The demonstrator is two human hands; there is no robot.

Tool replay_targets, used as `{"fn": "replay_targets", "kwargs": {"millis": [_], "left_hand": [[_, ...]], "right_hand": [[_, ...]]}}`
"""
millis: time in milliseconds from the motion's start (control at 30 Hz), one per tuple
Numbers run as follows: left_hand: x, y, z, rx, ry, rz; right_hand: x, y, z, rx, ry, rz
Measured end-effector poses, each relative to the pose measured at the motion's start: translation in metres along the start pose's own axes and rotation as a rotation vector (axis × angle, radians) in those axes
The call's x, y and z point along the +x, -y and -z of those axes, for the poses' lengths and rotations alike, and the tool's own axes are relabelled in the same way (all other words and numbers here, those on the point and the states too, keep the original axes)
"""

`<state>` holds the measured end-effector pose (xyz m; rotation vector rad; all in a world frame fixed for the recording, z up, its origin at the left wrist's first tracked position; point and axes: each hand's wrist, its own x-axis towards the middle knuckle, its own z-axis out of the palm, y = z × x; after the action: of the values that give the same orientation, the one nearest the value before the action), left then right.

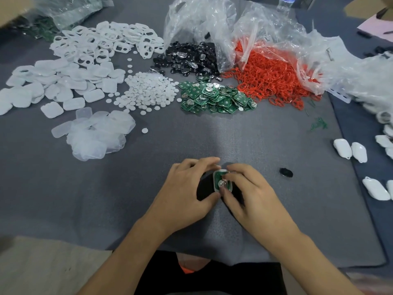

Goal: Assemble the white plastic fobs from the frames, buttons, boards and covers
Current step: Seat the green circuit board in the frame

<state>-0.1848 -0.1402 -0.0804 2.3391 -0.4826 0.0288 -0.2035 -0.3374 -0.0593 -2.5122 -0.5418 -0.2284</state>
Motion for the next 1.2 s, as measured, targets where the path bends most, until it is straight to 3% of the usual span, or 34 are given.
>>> {"fn": "replay_targets", "kwargs": {"millis": [433,867,1200], "left_hand": [[0.000,0.000,0.000,-0.002,0.004,-0.008],[0.001,0.000,0.000,0.002,-0.003,-0.015],[0.001,0.002,-0.002,-0.003,-0.031,-0.025]], "right_hand": [[0.014,-0.016,0.009,-0.059,0.086,0.166],[0.014,-0.016,0.010,-0.100,0.133,0.185],[0.010,-0.013,0.005,-0.046,0.045,0.141]]}}
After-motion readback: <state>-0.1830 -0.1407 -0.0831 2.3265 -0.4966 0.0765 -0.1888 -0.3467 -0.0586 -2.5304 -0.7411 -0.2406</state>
